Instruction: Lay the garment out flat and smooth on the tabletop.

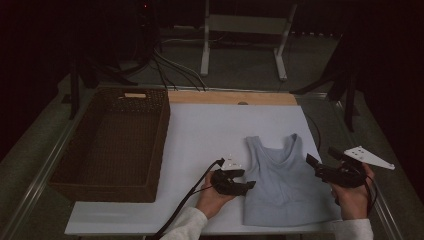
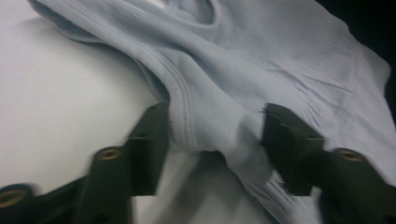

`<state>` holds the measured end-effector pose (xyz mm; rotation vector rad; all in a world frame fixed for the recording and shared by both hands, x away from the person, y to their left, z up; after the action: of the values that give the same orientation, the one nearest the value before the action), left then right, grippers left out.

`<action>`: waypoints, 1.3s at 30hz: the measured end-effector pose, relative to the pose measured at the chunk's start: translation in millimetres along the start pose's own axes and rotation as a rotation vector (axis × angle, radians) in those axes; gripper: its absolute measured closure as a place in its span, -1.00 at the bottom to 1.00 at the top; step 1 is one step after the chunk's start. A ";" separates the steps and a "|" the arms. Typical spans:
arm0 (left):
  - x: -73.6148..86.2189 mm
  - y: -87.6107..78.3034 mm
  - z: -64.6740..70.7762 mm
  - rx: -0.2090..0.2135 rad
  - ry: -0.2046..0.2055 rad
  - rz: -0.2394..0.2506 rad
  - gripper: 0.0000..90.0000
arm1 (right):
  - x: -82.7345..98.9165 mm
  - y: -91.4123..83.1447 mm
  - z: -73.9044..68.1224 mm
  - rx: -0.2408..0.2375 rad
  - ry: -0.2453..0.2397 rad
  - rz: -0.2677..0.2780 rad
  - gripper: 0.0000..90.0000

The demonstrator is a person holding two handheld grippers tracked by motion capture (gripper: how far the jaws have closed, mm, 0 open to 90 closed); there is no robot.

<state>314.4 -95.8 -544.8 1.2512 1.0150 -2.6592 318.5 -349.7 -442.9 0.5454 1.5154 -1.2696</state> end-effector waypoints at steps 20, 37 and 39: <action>-5.9 -8.4 7.4 -0.013 0.065 0.003 0.73 | 0.4 -0.7 1.1 0.003 -0.003 0.001 -0.73; -14.3 -25.1 -3.8 -0.046 0.060 0.033 0.74 | 0.7 -0.8 1.4 0.008 -0.011 0.000 -0.73; -14.7 -26.2 -5.1 -0.050 0.054 0.040 0.74 | 0.6 -0.9 1.3 0.008 -0.013 0.000 -0.73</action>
<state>320.2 -75.8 -522.6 1.3259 1.0454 -2.5673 318.1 -351.3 -443.0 0.5418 1.5005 -1.2768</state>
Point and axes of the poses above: each handheld gripper's, and its own axes: y roughly forward along the jaws, x roughly out of its underside, z roughly to its right, the point moved 7 cm from there along y, roughly forward along the jaws, and after that the axes turned 13 degrees about -y, right-handed, at the moved point
